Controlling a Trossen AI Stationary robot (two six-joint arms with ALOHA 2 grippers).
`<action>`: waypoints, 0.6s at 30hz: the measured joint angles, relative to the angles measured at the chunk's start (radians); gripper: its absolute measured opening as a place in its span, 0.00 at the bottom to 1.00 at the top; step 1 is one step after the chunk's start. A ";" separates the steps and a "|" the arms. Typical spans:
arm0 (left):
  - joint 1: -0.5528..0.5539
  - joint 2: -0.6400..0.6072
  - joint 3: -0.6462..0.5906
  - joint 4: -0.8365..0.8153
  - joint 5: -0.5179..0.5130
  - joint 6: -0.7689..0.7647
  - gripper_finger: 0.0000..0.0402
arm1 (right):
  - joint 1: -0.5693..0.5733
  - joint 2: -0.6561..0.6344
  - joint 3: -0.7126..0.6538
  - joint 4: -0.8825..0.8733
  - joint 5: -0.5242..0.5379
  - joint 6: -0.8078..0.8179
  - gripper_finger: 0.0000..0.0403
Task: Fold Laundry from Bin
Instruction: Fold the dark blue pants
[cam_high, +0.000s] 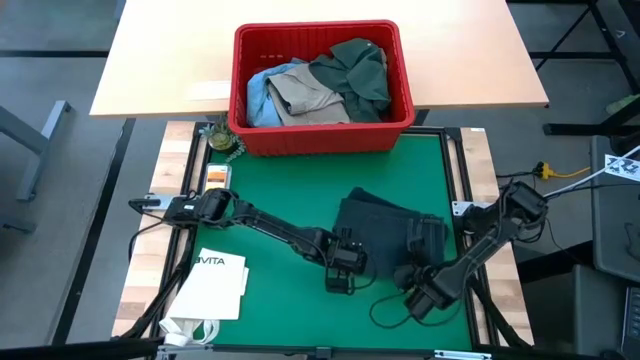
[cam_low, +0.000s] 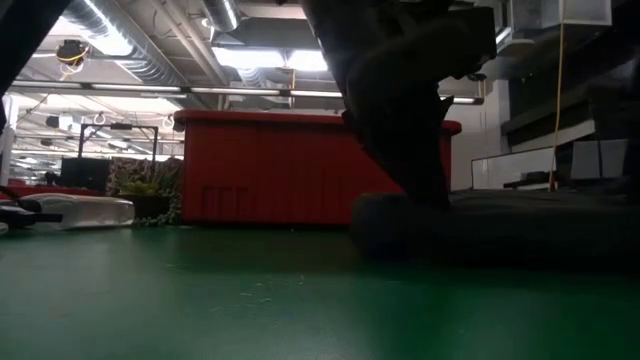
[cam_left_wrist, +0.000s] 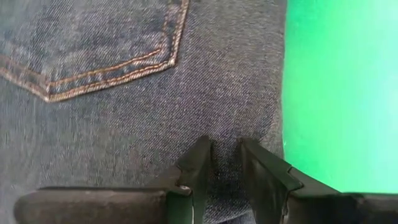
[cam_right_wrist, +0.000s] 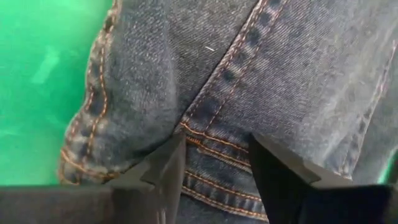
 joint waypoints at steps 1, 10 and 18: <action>0.001 0.001 0.006 -0.005 -0.004 0.000 0.23 | -0.020 0.001 -0.001 -0.005 0.010 -0.017 0.45; 0.040 0.006 0.087 -0.144 -0.054 0.056 0.23 | -0.248 0.001 -0.005 -0.011 0.047 -0.221 0.45; 0.073 0.007 0.141 -0.332 -0.062 0.054 0.23 | -0.351 0.001 -0.004 0.032 0.048 -0.356 0.44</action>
